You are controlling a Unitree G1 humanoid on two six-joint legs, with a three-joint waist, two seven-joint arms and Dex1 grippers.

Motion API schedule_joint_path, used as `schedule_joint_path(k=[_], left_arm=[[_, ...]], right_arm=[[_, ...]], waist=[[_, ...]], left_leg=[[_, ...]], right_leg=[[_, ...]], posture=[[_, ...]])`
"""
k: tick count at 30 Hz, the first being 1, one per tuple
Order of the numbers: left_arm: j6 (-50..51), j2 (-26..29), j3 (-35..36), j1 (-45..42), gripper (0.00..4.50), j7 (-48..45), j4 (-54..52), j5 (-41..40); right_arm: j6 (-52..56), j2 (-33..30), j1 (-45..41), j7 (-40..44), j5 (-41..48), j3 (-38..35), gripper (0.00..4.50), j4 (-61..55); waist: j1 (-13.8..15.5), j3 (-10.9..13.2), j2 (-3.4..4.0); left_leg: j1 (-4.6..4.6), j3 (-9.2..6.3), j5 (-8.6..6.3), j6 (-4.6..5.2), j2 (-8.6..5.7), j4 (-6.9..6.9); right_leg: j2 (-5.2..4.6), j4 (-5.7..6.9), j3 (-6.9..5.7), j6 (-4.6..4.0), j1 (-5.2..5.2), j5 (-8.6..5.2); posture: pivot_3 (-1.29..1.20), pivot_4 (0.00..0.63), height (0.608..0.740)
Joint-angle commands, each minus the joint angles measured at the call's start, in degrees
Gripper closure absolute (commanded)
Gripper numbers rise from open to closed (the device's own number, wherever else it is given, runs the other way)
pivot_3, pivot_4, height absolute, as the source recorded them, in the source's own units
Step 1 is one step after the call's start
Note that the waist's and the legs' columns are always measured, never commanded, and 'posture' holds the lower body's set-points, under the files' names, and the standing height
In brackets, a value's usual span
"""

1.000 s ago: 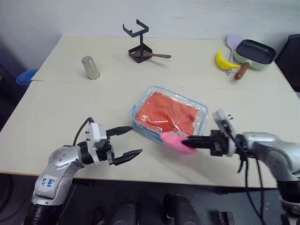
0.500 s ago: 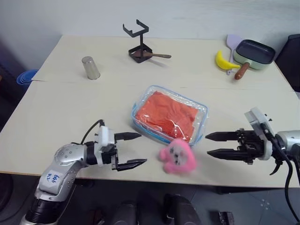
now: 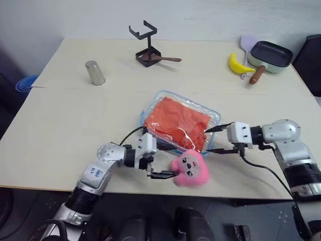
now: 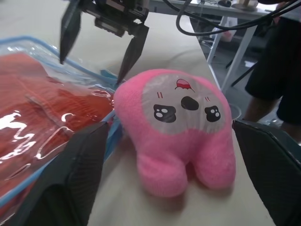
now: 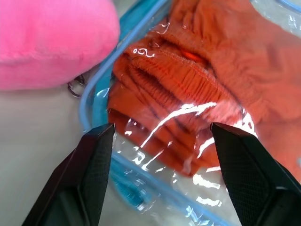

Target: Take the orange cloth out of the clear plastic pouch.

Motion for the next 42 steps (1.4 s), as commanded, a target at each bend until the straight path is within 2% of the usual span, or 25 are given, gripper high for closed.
schedule_joint_path(k=[1, 8, 11, 12, 13, 15, 17, 20, 24, 27, 29, 35, 42], left_arm=[[5.6, -0.9, -2.2, -1.8, 1.21, 0.8, 0.0, 0.2], [7.0, -2.7, -3.1, -1.9, 3.44, 3.0, 0.8, 2.2], [5.3, -2.8, -3.0, -1.1, 4.34, 3.2, 0.3, 2.7], [4.9, -2.9, -2.9, -0.9, 4.47, 3.4, 0.3, 2.8], [4.9, -3.1, -2.8, -0.7, 4.47, 3.9, 0.2, 2.9], [5.2, -3.1, -2.7, -0.3, 4.47, 3.7, -0.1, 2.4], [5.0, -2.6, -2.1, 0.2, 4.50, 3.5, -0.7, 1.9], [4.7, -1.9, -0.9, 0.6, 4.50, 3.6, -1.5, 1.6], [3.9, -0.9, 0.8, 0.8, 4.50, 2.8, -1.6, 1.1], [4.9, 0.0, 1.3, 0.8, 4.50, 1.8, -1.7, 0.5], [5.1, 0.4, 1.2, 0.6, 4.50, 1.2, -1.5, 0.5], [5.4, 0.7, 1.1, 0.4, 4.50, 0.8, -1.2, 0.6], [6.0, 1.3, 1.6, 0.9, 4.50, 1.2, -1.7, 0.9]], right_arm=[[-7.4, 0.7, -2.4, 1.8, -1.4, 1.7, 1.64, 4.3], [-7.7, -1.5, -5.4, 2.7, 1.0, -0.8, 4.07, 8.0], [-5.6, -5.4, -3.7, 7.2, 4.2, -1.9, 4.08, 6.0], [-4.2, -6.5, -2.6, 8.8, 5.5, -2.1, 4.08, 4.8], [-3.7, -7.3, -1.6, 9.2, 5.9, -2.2, 4.08, 4.0], [4.2, -8.8, 1.0, 10.2, 8.9, -3.1, 4.08, 0.3], [7.4, -9.9, 4.1, 8.6, 9.8, -4.0, 3.71, -2.9], [7.3, -10.1, 7.4, 6.0, 9.3, -5.4, 2.82, -5.6], [8.4, -10.4, 11.1, 4.6, 9.2, -6.7, 1.40, -8.2], [4.5, -9.6, 11.4, 2.6, 5.5, -5.8, 0.41, -7.8], [0.1, -7.8, 10.2, -0.8, 1.3, -4.4, 0.05, -6.0], [-6.6, -2.5, 5.5, -7.9, -5.3, -1.6, 0.05, -1.6], [-9.7, -3.0, 4.8, -7.0, -5.6, 0.1, 2.31, 0.5]], waist=[[0.0, 0.0, 0.00], [0.0, 0.0, 0.02], [0.2, 0.0, 0.03], [0.3, 0.0, 0.03], [0.4, 0.0, 0.03], [0.5, 0.0, 0.03], [0.6, 0.0, 0.03], [0.5, 0.0, 0.04], [0.5, 0.0, 0.04], [0.5, 0.0, 0.04], [0.5, 0.0, 0.04], [-0.1, 0.0, 0.04], [0.0, 0.0, 0.04]], left_leg=[[-0.10, -0.11, 0.00, 0.00, 0.02, 0.10], [-0.27, -0.33, -0.01, 0.02, 0.02, 0.35], [-0.27, -0.38, -0.01, 0.02, 0.03, 0.38], [-0.27, -0.40, -0.01, 0.02, 0.02, 0.39], [-0.28, -0.42, -0.02, 0.03, 0.02, 0.39], [-0.28, -0.43, -0.04, 0.06, 0.02, 0.41], [-0.28, -0.43, -0.04, 0.06, 0.02, 0.42], [-0.25, -0.39, -0.04, 0.05, 0.03, 0.43], [-0.23, -0.38, -0.04, 0.05, 0.03, 0.46], [-0.23, -0.37, -0.04, 0.05, 0.01, 0.47], [-0.23, -0.37, -0.04, 0.04, 0.01, 0.46], [-0.22, -0.37, -0.04, 0.02, 0.02, 0.47], [-0.24, -0.38, -0.04, 0.02, 0.00, 0.49]], right_leg=[[0.00, 0.00, -0.09, 0.00, -0.01, 0.00], [-0.05, 0.05, -0.27, 0.00, 0.00, 0.00], [-0.06, 0.08, -0.29, 0.00, 0.01, 0.00], [-0.06, 0.07, -0.30, 0.00, 0.03, 0.00], [-0.09, 0.05, -0.32, 0.00, 0.04, 0.01], [-0.10, 0.03, -0.33, 0.01, 0.07, 0.01], [-0.10, 0.05, -0.33, 0.01, 0.07, 0.01], [-0.09, 0.07, -0.31, 0.01, 0.05, 0.01], [-0.10, 0.04, -0.30, 0.01, 0.05, 0.01], [-0.11, 0.04, -0.29, 0.01, 0.05, 0.01], [-0.10, 0.03, -0.29, 0.01, 0.05, 0.01], [-0.08, 0.05, -0.29, 0.01, 0.04, 0.01], [-0.10, 0.09, -0.29, 0.01, 0.06, 0.01]], posture=[[0.00, 0.150, 0.740], [0.00, 0.150, 0.740], [0.00, 0.150, 0.740], [0.00, 0.150, 0.740], [0.00, 0.150, 0.740], [0.00, 0.150, 0.740], [0.00, 0.150, 0.740], [0.00, 0.150, 0.740], [0.00, 0.150, 0.740], [0.00, 0.150, 0.740], [0.00, 0.150, 0.740], [0.00, 0.150, 0.740], [0.00, 0.150, 0.740]])
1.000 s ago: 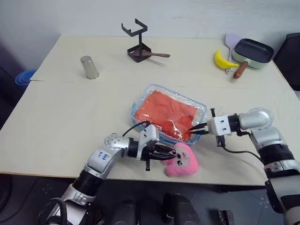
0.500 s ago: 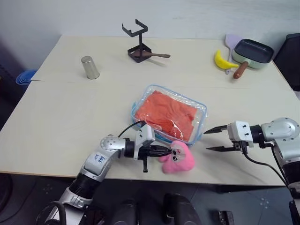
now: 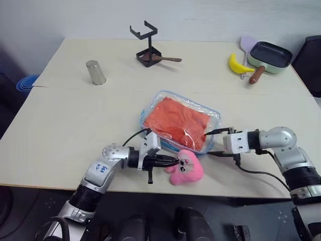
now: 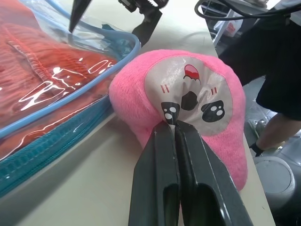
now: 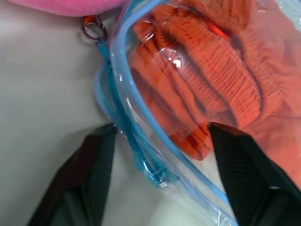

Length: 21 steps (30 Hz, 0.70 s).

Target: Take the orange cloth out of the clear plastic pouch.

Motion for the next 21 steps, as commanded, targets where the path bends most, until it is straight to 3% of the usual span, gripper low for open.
schedule_joint_path(k=[1, 5, 7, 13, 21], left_arm=[[0.4, 0.9, 1.1, 0.6, 4.50, 0.0, -2.3, -0.8], [0.8, 2.0, 2.7, 1.1, 4.50, 0.3, -2.5, -1.2], [0.5, 2.8, 3.9, 1.3, 4.50, 0.4, -2.5, -1.5], [0.3, 6.8, 9.1, 2.3, 4.50, -0.7, -2.5, -3.3], [-0.4, 12.9, 16.2, 4.9, 4.50, -1.1, -0.6, -4.8]], right_arm=[[-1.2, -1.2, -0.1, 0.6, 0.7, 0.1, 2.63, 0.6], [-2.7, -1.9, -0.8, 0.2, 0.6, -0.3, 4.06, 2.9], [-2.9, -2.0, -1.6, 0.5, 1.0, -0.4, 4.47, 4.4], [-7.0, -2.8, -5.4, 1.2, 0.6, -0.4, 4.47, 11.0], [-16.3, -3.8, -10.7, 11.1, 5.2, -0.3, 4.47, 21.2]], waist=[[0.0, 0.0, 0.00], [-0.1, 0.0, 0.00], [-0.1, 0.0, 0.00], [-0.1, 0.0, 0.00], [-0.1, 0.0, 0.03]], left_leg=[[0.00, 0.00, 0.00, 0.00, 0.00, 0.00], [0.01, 0.00, 0.00, 0.00, 0.01, 0.00], [0.02, 0.00, 0.00, 0.00, 0.02, 0.00], [0.01, 0.00, 0.00, 0.00, 0.02, 0.01], [-0.01, -0.04, 0.00, 0.00, 0.02, 0.01]], right_leg=[[0.00, 0.00, 0.00, 0.00, 0.00, 0.00], [0.01, 0.00, 0.00, 0.00, 0.00, 0.00], [0.01, -0.01, 0.01, 0.00, -0.01, 0.00], [0.00, -0.01, 0.01, 0.00, 0.00, 0.00], [-0.02, -0.04, -0.01, 0.00, 0.00, 0.00]], posture=[[0.00, 0.150, 0.740], [0.00, 0.150, 0.740], [0.00, 0.150, 0.740], [0.00, 0.150, 0.740], [0.00, 0.150, 0.740]])
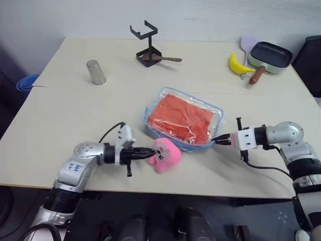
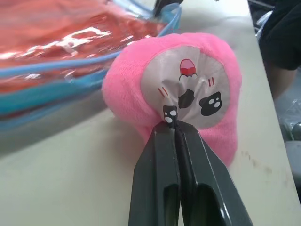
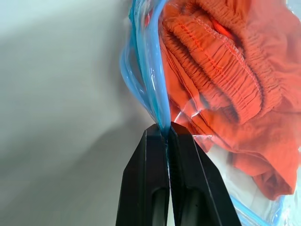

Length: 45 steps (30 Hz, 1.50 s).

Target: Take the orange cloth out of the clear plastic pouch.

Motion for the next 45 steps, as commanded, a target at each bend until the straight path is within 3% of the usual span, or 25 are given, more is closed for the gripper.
schedule_joint_path(k=[1, 10, 16, 17, 22, 27, 28, 31, 34, 38, 45], left_arm=[[-0.8, 2.0, 4.9, 0.9, 4.50, 0.4, 1.2, -1.4], [-2.7, 7.3, 15.1, 5.6, 4.50, -0.2, 6.3, -3.2], [-6.6, 6.2, 17.2, 5.8, 4.50, 2.9, 6.3, -2.4], [-6.2, 6.1, 17.3, 5.6, 4.28, 3.6, 5.7, -2.7], [-8.8, 7.5, 16.6, 4.1, 3.10, 2.4, 2.9, -2.3], [-25.0, 15.7, 10.8, -0.2, 1.60, -8.3, 4.6, 5.9], [-27.0, 16.1, 9.3, -2.2, 1.59, -9.9, 5.0, 6.4], [-28.7, 13.1, 5.3, -9.4, 1.59, -10.8, 6.3, 6.6], [-33.4, 7.2, -1.9, -15.9, 1.59, -11.1, 10.7, 11.6], [-39.9, -2.1, -10.2, -22.4, 1.59, -9.5, 21.2, 18.7], [-48.1, -9.6, -15.1, -29.3, 1.59, -4.5, 37.2, 26.4]], right_arm=[[-4.2, -2.0, -2.2, 5.7, 3.9, -1.1, 4.47, 3.8], [-6.1, -2.1, -6.2, 10.0, 4.6, -1.6, 4.47, 12.1], [-4.6, -0.1, -5.0, 6.4, 5.5, -2.6, 4.47, 11.9], [-2.9, 0.0, -4.0, 6.4, 6.6, -3.1, 4.49, 11.0], [4.7, -2.0, 4.4, 7.2, 12.1, -6.3, 3.16, 0.5], [22.1, -8.2, 20.8, 3.5, 22.0, -14.1, 1.46, -22.4], [26.3, -9.8, 24.9, 2.5, 23.5, -15.8, 1.11, -27.4], [36.3, -13.3, 36.2, -0.3, 26.7, -20.4, 0.07, -40.5], [43.9, -12.7, 44.3, -4.8, 29.0, -23.1, 0.02, -52.4], [49.3, -9.4, 49.8, -9.9, 28.5, -21.2, 0.02, -62.7], [53.2, -5.1, 52.5, -16.3, 27.0, -20.8, 0.02, -70.1]], waist=[[0.0, 0.0, 0.01], [-0.3, 0.0, 0.06], [-0.3, 0.0, 0.09], [-0.2, 0.0, 0.09], [0.0, 0.1, 0.09], [0.4, 0.1, 0.24], [0.5, 0.1, 0.31], [1.3, 0.1, 0.39], [1.7, 0.1, 0.34], [1.6, 0.1, 0.25], [1.7, 0.2, 0.10]], left_leg=[[0.00, 0.01, 0.00, 0.00, 0.00, 0.00], [0.00, 0.01, 0.00, 0.00, 0.04, -0.02], [0.00, 0.00, -0.01, -0.02, 0.05, -0.01], [0.00, 0.01, -0.01, -0.02, 0.04, -0.01], [-0.03, -0.02, -0.01, -0.01, 0.04, -0.03], [-0.06, -0.07, -0.03, -0.04, 0.03, -0.04], [-0.06, -0.07, -0.04, -0.04, 0.00, -0.05], [0.00, -0.03, -0.06, -0.01, -0.02, -0.04], [0.04, 0.03, -0.07, -0.02, -0.02, -0.03], [0.03, 0.18, -0.06, -0.01, -0.05, -0.03], [-0.01, 0.25, -0.04, 0.03, -0.07, -0.02]], right_leg=[[0.00, 0.01, 0.00, 0.00, 0.00, 0.00], [0.00, 0.04, 0.00, 0.00, -0.02, 0.00], [-0.01, 0.03, 0.01, 0.00, -0.03, 0.00], [-0.02, 0.05, 0.01, 0.00, -0.02, 0.00], [-0.02, 0.06, -0.02, 0.00, -0.02, 0.00], [-0.02, 0.03, -0.09, 0.00, -0.04, 0.00], [-0.06, 0.03, -0.09, 0.00, -0.04, 0.00], [-0.08, -0.08, -0.08, 0.00, 0.03, 0.00], [-0.02, -0.03, -0.04, 0.00, 0.03, 0.00], [0.09, 0.08, 0.04, 0.05, -0.01, 0.03], [0.14, 0.06, 0.11, 0.07, -0.10, 0.04]], posture=[[0.00, 0.150, 0.740], [0.00, 0.150, 0.740], [0.00, 0.150, 0.740], [0.00, 0.150, 0.740], [0.00, 0.150, 0.740], [0.00, 0.150, 0.740], [0.00, 0.150, 0.740], [0.00, 0.150, 0.740], [0.00, 0.150, 0.740], [0.00, 0.150, 0.740], [0.00, 0.150, 0.740]])
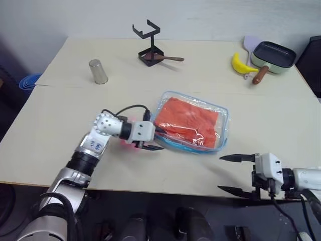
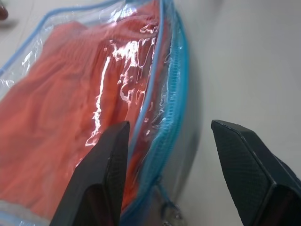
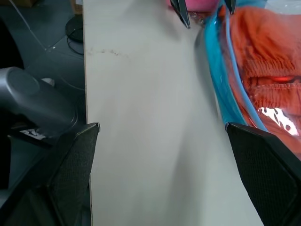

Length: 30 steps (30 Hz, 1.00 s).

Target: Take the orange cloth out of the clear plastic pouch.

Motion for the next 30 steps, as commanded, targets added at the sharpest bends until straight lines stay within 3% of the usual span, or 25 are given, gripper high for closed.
schedule_joint_path(k=[1, 4, 8, 13, 14, 20, 23, 30], left_arm=[[-4.1, -1.8, -0.7, -3.2, 1.59, 2.8, 4.8, 3.0], [-5.4, -3.3, -0.2, -4.4, 1.59, 3.8, 7.3, 2.8], [-6.2, -4.2, 0.2, -4.9, 2.81, 3.1, 8.6, 2.0], [2.1, -6.2, 3.4, -4.3, 4.36, -0.7, 5.5, -4.8], [4.8, -6.4, 4.1, -4.0, 4.48, -1.6, 4.4, -6.4], [20.5, -8.1, 7.8, -2.2, 4.48, -0.1, -1.9, -12.1], [26.2, -8.7, 7.9, -0.5, 4.48, 0.3, -6.2, -13.6], [29.7, -8.5, 6.0, 2.9, 4.48, 1.1, -12.7, -12.4]], right_arm=[[1.0, 1.9, 1.3, -3.1, -0.2, -1.5, 0.02, -4.2], [1.6, 2.4, 2.2, -4.0, -0.5, -2.1, 0.02, -5.0], [1.2, 2.8, 4.3, -4.6, -0.9, -2.9, 0.00, -5.6], [0.8, 3.4, 7.0, -3.6, -0.5, -3.8, 0.00, -6.0], [0.7, 3.5, 7.6, -3.2, -0.2, -3.8, 0.00, -6.2], [4.1, 5.1, 9.6, -4.5, 3.1, -3.1, 0.00, -9.6], [8.6, 7.7, 6.5, -9.2, 5.6, -1.4, 0.00, -12.5], [13.9, 10.7, 2.3, -14.5, 5.5, 1.3, 0.00, -14.1]], waist=[[0.1, 0.0, -0.01], [0.1, 0.0, -0.01], [0.2, 0.0, -0.02], [0.1, 0.0, -0.03], [0.1, 0.0, -0.03], [0.0, 0.0, -0.03], [-0.1, 0.0, -0.02], [0.1, 0.0, -0.02]], left_leg=[[0.00, -0.02, 0.00, 0.00, -0.01, 0.00], [-0.02, -0.03, 0.00, 0.04, -0.05, 0.00], [-0.02, -0.05, 0.01, 0.08, -0.07, 0.00], [-0.03, -0.06, 0.02, 0.11, -0.10, 0.01], [-0.03, -0.07, 0.02, 0.11, -0.10, 0.01], [-0.02, -0.08, 0.02, 0.11, -0.08, 0.02], [-0.01, -0.10, 0.02, 0.11, -0.05, 0.02], [-0.04, -0.13, 0.02, 0.10, -0.11, 0.02]], right_leg=[[-0.01, 0.00, -0.01, 0.00, 0.02, 0.00], [-0.03, 0.00, -0.01, 0.04, 0.02, 0.02], [-0.05, -0.01, -0.02, 0.07, 0.03, 0.04], [-0.05, -0.01, -0.03, 0.09, 0.05, 0.05], [-0.05, 0.00, -0.03, 0.09, 0.05, 0.05], [-0.05, 0.01, 0.00, 0.09, 0.05, 0.05], [-0.05, 0.02, 0.01, 0.09, 0.06, 0.05], [-0.08, 0.00, 0.02, 0.09, 0.05, 0.05]], posture=[[0.00, 0.150, 0.740], [0.00, 0.150, 0.740], [0.00, 0.150, 0.740], [0.00, 0.150, 0.740], [0.00, 0.150, 0.740], [0.00, 0.150, 0.740], [0.00, 0.150, 0.740], [0.00, 0.150, 0.740]])
